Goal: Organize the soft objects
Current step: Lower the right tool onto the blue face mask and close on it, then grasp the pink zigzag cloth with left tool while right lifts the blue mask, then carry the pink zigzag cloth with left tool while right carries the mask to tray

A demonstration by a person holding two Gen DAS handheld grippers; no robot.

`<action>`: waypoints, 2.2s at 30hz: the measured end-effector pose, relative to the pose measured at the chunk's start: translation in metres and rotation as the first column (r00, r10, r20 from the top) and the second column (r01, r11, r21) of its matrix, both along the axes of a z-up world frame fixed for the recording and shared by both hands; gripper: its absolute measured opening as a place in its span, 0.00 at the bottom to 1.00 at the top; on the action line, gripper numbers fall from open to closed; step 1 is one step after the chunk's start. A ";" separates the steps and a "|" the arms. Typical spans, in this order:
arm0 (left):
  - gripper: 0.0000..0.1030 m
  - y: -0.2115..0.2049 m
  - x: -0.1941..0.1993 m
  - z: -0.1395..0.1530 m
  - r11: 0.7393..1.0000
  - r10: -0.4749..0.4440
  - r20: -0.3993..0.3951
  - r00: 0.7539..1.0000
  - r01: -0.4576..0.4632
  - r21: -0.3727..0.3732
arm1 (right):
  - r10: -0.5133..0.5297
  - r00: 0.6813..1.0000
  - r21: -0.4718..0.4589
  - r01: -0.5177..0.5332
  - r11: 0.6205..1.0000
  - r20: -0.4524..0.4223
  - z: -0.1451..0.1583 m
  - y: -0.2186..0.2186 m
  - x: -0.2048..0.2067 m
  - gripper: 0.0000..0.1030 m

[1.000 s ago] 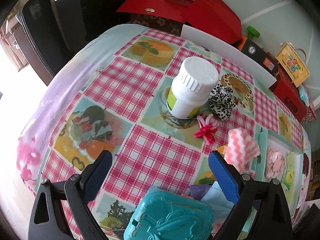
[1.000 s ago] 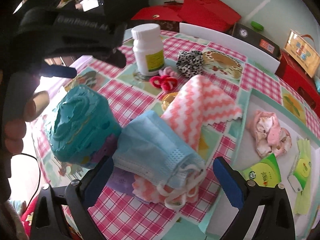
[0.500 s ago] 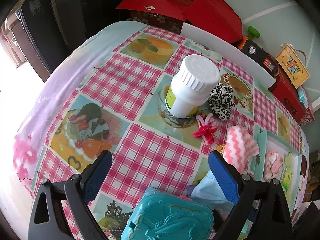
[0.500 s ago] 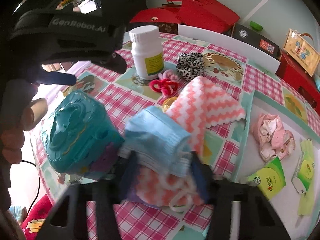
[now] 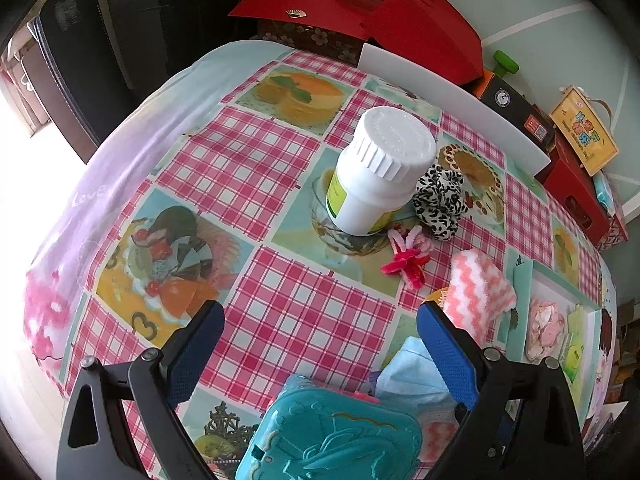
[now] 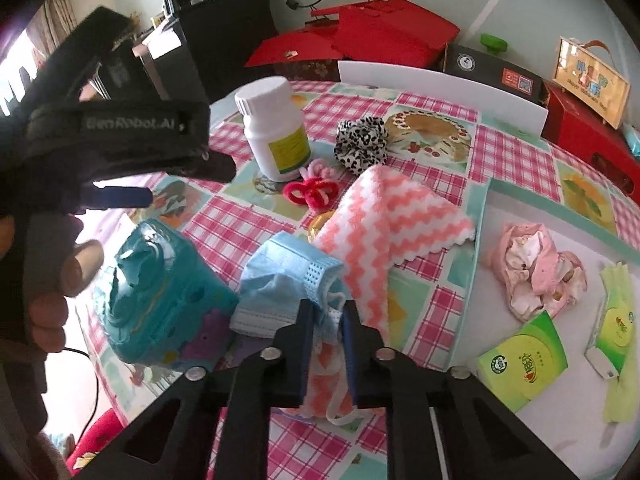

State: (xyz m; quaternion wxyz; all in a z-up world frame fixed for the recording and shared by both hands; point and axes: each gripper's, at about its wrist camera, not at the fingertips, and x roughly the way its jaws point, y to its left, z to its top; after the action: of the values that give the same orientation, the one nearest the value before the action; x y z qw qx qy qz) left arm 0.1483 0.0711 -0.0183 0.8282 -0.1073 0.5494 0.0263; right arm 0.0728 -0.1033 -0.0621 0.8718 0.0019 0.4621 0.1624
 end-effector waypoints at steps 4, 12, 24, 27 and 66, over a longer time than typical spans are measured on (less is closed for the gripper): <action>0.94 0.001 0.000 0.000 1.000 0.001 0.000 1.000 -0.001 -0.001 | 0.009 1.000 0.040 -0.009 0.999 0.005 0.004 -0.001 -0.001 0.07; 0.94 0.000 0.000 0.001 1.000 0.001 0.003 1.000 -0.001 -0.003 | -0.004 1.000 0.121 0.003 0.993 0.006 0.012 -0.009 -0.003 0.07; 0.94 -0.001 0.000 0.008 1.000 0.002 0.038 0.999 -0.001 -0.020 | -0.097 0.992 0.194 0.079 0.978 0.086 0.044 -0.043 -0.007 0.06; 0.94 -0.005 0.000 0.009 1.000 -0.010 0.043 0.999 0.011 -0.021 | -0.150 0.984 0.205 0.127 0.971 0.101 0.052 -0.061 -0.007 0.06; 0.28 -0.134 0.008 -0.039 0.922 -0.372 -0.085 0.924 0.378 0.077 | -0.456 0.883 0.295 0.410 0.863 0.108 0.073 -0.179 -0.026 0.06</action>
State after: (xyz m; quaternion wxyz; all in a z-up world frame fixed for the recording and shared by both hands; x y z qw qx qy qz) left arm 0.1560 -0.0625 -0.0570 0.8025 0.0393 0.5862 -0.1037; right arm 0.0465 -0.2827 0.0108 0.9147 0.2076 0.3462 0.0212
